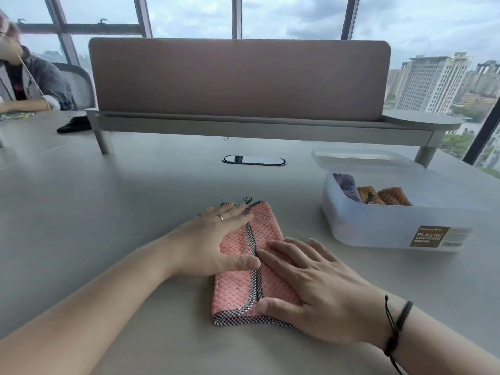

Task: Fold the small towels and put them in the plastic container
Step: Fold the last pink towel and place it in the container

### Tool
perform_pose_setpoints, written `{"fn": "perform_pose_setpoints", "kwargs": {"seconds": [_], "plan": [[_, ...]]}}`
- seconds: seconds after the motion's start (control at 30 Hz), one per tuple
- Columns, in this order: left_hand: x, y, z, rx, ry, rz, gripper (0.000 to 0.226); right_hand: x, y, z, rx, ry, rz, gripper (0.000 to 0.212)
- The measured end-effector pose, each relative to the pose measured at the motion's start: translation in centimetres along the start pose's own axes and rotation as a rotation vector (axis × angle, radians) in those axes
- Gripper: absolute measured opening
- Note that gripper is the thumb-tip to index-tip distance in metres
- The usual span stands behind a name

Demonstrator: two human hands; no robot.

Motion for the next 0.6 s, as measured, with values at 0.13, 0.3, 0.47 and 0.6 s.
{"fn": "perform_pose_setpoints", "kwargs": {"seconds": [0.13, 0.3, 0.47, 0.6], "plan": [[0.6, -0.3, 0.5, 0.041, 0.034, -0.12, 0.106, -0.3, -0.8, -0.3, 0.055, -0.016, -0.042, 0.094], [1.0, -0.1, 0.7, 0.056, 0.041, -0.101, 0.102, -0.2, -1.1, -0.2, 0.111, -0.02, -0.071, 0.097], [1.1, -0.2, 1.1, 0.072, 0.049, -0.154, 0.096, -0.2, -0.8, 0.5, 0.1, 0.004, -0.101, 0.097], [1.6, -0.1, 1.2, 0.036, 0.108, -0.175, 0.099, -0.4, -0.4, 1.6, 0.018, 0.103, -0.052, 0.083]]}}
Point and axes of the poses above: each hand's wrist, its own y-axis towards the middle knuckle, its own x-axis out of the palm, z = x × y, the point moved 2 cm from there along y, towards the middle knuckle, and after that the axes turned 13 degrees about -y, right-handed, at the moved point
